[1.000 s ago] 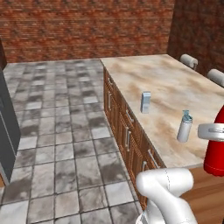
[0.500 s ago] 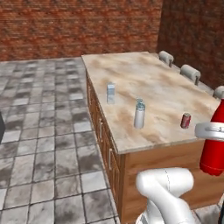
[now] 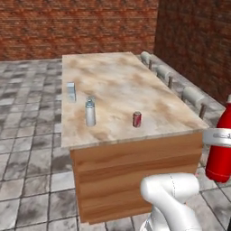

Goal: Move the drinks to the dining counter.

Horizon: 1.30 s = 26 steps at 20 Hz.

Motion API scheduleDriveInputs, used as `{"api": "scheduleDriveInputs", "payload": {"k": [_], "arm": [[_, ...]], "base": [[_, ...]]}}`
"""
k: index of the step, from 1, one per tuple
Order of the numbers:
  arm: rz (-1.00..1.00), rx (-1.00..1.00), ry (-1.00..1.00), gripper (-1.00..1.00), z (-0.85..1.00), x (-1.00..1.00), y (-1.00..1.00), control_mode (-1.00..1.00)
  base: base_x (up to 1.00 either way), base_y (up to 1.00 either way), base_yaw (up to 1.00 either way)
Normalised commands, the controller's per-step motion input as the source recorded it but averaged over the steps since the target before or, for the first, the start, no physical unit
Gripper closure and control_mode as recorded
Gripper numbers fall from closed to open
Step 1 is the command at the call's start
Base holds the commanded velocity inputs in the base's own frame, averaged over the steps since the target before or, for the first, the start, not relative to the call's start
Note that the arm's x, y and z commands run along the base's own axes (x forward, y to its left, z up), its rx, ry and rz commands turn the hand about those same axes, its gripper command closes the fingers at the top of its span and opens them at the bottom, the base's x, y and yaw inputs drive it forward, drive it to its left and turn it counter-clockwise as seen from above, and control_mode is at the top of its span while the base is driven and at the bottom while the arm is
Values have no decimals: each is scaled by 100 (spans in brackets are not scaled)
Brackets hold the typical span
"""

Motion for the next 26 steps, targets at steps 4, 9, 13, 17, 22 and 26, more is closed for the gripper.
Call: {"api": "scheduleDriveInputs", "payload": {"k": [4, 9, 13, 17, 22, 26], "arm": [[0, 0, 0, 100, 0, 0, 0, 100], [0, 0, 0, 100, 0, 0, 0, 100], [0, 0, 0, 100, 0, 0, 0, 100], [0, 0, 0, 100, 0, 0, 0, 100], [0, 0, 0, 100, 0, 0, 0, 100], [0, 0, 0, 100, 0, 0, 0, 100]], "base": [[21, -100, 4], [100, -90, 10], [100, -62, 20], [100, -63, 20], [100, -29, 2], [97, -8, -48]]}}
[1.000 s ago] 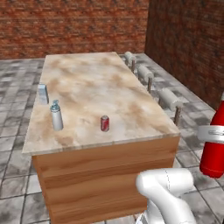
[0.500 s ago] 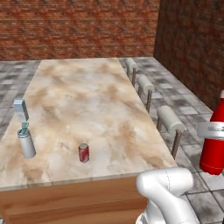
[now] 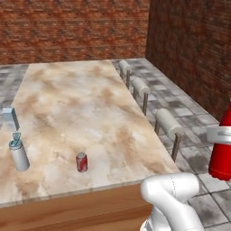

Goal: Move the drinks to the dining counter.

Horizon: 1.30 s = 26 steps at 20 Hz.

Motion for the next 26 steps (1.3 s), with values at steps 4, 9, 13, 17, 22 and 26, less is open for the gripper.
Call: {"api": "scheduleDriveInputs", "payload": {"k": [4, 9, 13, 17, 22, 26], "arm": [[0, 0, 0, 100, 0, 0, 0, 100], [7, 3, 1, 100, -5, 56, -17, -100], [31, 0, -2, 100, -11, 58, -23, -100], [46, 0, -7, 100, -5, 54, -10, -100], [57, 1, -25, 100, -20, 22, -1, -100], [63, 15, -21, 100, -38, 30, 0, -100]], "base": [[91, -9, -59], [35, 0, -21], [0, 0, 0], [0, 0, 0], [0, 0, 0], [0, 0, 0]]}}
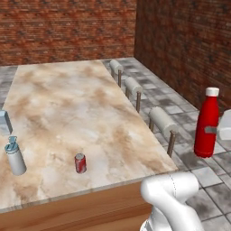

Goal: Move the drinks to the dining counter.

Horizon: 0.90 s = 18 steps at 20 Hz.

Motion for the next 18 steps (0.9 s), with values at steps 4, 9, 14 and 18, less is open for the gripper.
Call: {"api": "scheduleDriveInputs", "payload": {"k": [4, 9, 14, 18], "arm": [[58, 30, -1, 100, -49, 60, 2, -100], [28, 10, 0, 100, -17, 52, 5, -100], [3, -5, -20, 100, -1, 29, 36, -100], [0, -8, -25, 100, -6, 23, 29, -100]], "base": [[0, 0, 0], [0, 0, 0], [0, 0, 0], [0, 0, 0]]}}
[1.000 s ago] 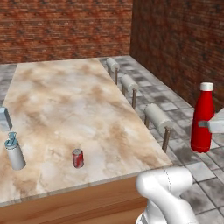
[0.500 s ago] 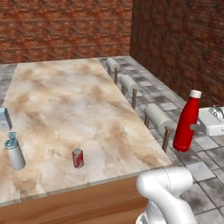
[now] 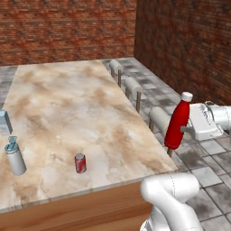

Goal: Move the drinks to the dining counter.

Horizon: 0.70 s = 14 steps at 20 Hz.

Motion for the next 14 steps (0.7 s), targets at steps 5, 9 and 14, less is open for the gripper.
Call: {"api": "scheduleDriveInputs", "payload": {"k": [5, 9, 14], "arm": [[0, -6, -16, 100, -14, 35, 28, -100], [0, -8, 1, 100, 0, 34, 14, -100], [0, -9, 1, 100, 0, 27, 19, -100]], "base": [[0, 0, 0], [0, 0, 0], [0, 0, 0]]}}
